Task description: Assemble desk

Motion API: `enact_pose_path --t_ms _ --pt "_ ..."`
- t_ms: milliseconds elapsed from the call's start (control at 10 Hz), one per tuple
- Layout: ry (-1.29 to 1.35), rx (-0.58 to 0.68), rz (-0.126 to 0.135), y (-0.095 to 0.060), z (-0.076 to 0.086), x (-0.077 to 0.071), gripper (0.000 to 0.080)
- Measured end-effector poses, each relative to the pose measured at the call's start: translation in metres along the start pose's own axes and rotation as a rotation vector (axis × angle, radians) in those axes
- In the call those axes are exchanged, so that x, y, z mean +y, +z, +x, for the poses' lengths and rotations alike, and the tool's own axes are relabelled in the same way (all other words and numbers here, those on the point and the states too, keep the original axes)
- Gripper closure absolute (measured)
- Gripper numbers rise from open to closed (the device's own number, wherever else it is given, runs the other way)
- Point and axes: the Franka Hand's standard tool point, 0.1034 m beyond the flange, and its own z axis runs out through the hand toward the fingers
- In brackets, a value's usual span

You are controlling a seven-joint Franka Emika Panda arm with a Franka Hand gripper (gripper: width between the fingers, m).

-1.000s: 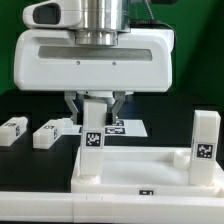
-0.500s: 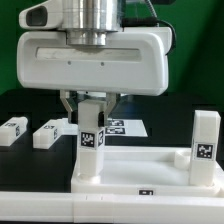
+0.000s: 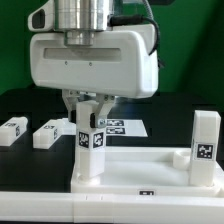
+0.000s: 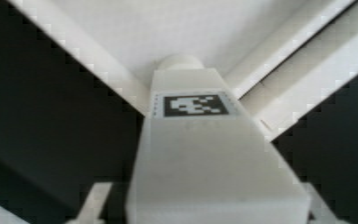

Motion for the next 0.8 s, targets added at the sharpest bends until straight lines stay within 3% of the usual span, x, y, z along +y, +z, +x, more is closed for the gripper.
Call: enact_pose_path --t_ms 300,400,500,600,700,800 --pt "0.058 -0.002 0.003 0.0 -0.0011 -0.0012 0.0509" --pt "0.019 -0.002 0.003 0.0 -0.0017 -0.0018 0.0426" --pt "-0.017 -0.002 0.003 0.0001 -0.003 -0.0031 0.0283" --pt "-0.11 -0.002 0.003 0.0001 -0.005 -0.0051 0.0283" --pt "-0.214 -0.002 0.003 0.0001 -0.0057 -0.0058 0.0178" --pt "-0.281 -0.002 0.004 0.0001 -0.0065 -0.0066 0.0155"
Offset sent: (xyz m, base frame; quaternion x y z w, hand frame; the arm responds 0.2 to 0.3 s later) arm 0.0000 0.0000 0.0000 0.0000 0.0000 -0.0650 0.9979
